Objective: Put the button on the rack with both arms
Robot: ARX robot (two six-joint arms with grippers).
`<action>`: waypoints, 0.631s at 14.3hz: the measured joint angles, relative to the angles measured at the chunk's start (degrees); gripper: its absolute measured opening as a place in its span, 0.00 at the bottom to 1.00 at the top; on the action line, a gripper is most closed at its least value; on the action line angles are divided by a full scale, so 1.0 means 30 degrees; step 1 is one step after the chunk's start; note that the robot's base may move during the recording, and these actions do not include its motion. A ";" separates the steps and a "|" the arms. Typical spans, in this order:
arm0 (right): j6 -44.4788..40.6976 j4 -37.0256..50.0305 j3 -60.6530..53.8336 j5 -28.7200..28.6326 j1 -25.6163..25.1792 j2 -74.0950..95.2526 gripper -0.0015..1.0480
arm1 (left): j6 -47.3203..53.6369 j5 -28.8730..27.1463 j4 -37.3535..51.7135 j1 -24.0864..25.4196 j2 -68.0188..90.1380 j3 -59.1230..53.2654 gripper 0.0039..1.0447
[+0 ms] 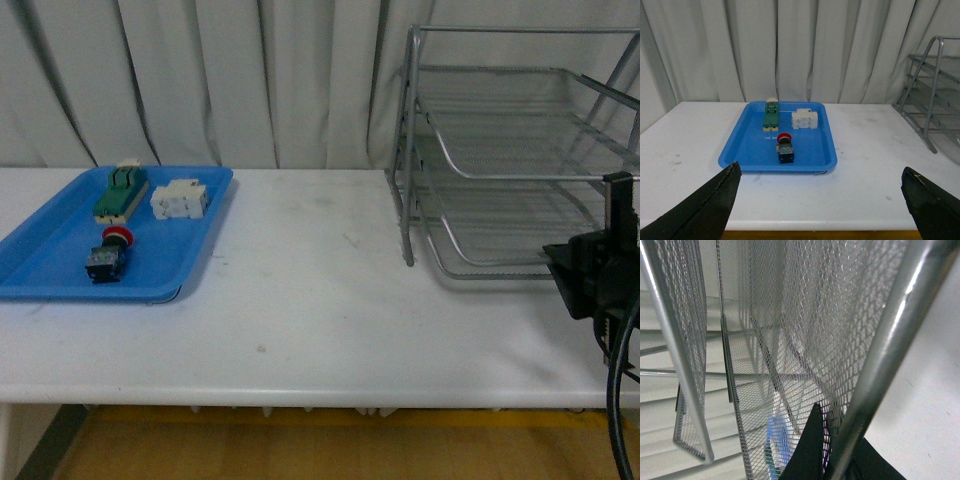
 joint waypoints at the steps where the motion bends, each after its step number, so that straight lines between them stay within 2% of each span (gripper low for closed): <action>1: 0.0058 0.0474 -0.0925 -0.0080 0.0000 -0.0423 0.04 | 0.0000 0.0000 0.0000 0.0000 0.0000 0.0000 0.94; 5: 0.0393 0.3191 -0.5880 -0.0860 -0.0474 -0.2718 0.04 | 0.0000 0.0000 -0.0007 0.0000 0.0000 0.0000 0.94; 6: -0.0663 0.3359 -0.6018 -0.1333 -0.0641 -0.2907 0.12 | 0.0000 0.0000 0.0007 0.0000 0.0000 0.0000 0.94; 9: -0.3694 0.2798 -0.6652 -0.2025 -0.1166 -0.4466 0.52 | 0.0000 -0.0007 0.0007 0.0000 0.0000 0.0000 0.94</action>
